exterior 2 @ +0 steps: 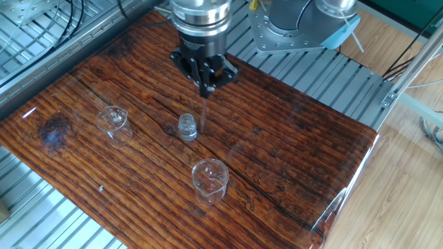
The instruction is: Transfer liquid using a dropper
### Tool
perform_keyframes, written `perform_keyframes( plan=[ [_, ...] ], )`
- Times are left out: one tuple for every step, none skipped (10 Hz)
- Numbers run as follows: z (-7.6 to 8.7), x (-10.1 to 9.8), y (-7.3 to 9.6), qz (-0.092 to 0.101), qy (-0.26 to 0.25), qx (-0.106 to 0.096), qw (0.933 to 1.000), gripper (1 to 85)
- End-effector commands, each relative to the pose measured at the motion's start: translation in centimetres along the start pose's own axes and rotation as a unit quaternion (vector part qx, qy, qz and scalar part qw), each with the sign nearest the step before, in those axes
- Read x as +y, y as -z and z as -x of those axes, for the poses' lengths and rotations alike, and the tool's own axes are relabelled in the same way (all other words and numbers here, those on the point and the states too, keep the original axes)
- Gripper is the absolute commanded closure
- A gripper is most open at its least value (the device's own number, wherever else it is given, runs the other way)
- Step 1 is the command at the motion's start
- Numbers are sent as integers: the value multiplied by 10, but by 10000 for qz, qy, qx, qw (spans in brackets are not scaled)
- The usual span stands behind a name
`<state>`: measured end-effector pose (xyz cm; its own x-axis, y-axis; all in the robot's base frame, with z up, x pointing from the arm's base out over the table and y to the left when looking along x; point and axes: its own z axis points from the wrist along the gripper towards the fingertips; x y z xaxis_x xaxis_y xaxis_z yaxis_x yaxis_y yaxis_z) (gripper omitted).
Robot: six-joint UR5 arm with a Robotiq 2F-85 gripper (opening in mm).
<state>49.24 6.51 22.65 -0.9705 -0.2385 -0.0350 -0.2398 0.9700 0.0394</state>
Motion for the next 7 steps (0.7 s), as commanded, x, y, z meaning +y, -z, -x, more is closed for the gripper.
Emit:
perform_keyframes(
  plan=[
    [-13, -18, -4, -88, 134, 243, 9996, 840],
    [-12, -21, -5, -188, 173, 278, 9993, 840],
    [-10, -21, -6, -202, 211, 283, 9992, 840],
    [-10, -24, -5, -254, 265, 292, 9989, 840],
    [-11, -26, -5, -283, 288, 301, 9987, 840],
    [-8, -27, -5, -304, 305, 283, 9987, 840],
    [-5, -39, -8, -481, 392, 298, 9976, 840]
  ],
)
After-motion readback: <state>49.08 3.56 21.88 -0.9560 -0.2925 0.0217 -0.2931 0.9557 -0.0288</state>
